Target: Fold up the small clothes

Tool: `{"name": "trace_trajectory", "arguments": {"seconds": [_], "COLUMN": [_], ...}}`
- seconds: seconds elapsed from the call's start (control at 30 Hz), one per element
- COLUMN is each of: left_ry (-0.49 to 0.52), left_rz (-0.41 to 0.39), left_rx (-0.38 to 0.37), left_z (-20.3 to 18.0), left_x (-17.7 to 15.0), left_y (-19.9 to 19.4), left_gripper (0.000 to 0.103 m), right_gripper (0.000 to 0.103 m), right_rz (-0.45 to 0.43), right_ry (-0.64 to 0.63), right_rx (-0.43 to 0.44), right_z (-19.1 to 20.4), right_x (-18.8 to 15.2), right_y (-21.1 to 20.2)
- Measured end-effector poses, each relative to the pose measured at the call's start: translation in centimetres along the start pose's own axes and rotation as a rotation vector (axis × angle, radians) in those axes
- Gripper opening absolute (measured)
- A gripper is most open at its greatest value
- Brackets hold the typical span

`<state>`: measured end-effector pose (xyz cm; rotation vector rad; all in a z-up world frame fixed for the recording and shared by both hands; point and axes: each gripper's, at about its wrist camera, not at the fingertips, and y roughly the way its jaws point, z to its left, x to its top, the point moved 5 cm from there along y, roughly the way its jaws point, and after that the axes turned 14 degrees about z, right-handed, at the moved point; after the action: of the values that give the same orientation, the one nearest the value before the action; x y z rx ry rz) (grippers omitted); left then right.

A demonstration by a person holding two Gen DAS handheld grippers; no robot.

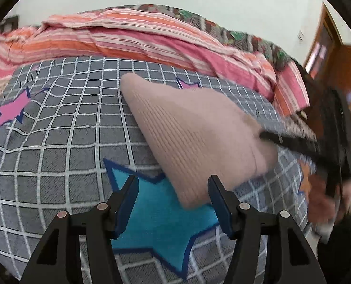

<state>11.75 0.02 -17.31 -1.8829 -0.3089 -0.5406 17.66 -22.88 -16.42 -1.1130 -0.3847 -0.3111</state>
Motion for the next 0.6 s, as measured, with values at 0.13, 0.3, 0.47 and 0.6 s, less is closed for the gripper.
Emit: {"name": "trace_trajectory", "arguments": {"seconds": [0.13,0.3,0.47,0.6], "left_ry": [-0.064,-0.063,-0.069,-0.067], "left_rz": [0.040,0.048,0.044,0.029], "left_rx": [0.010,0.029,0.024,0.030], "left_z": [0.0,-0.5,-0.1,0.2], "left_x": [2.0,2.6,2.9,3.7], "left_y": [1.7,2.4,2.2,2.0], "left_gripper": [0.059,0.059,0.059,0.059], "right_gripper": [0.012,0.005,0.007,0.012], "right_rz": [0.027,-0.089,-0.003,0.037], "right_ry": [0.023,-0.011,0.000,-0.021], "right_rx": [0.004,0.026,-0.016,-0.014], "right_z": [-0.1,0.3,-0.7,-0.9], "right_x": [-0.5,0.4,1.2,1.1], "right_y": [1.0,-1.1,1.0,1.6]}}
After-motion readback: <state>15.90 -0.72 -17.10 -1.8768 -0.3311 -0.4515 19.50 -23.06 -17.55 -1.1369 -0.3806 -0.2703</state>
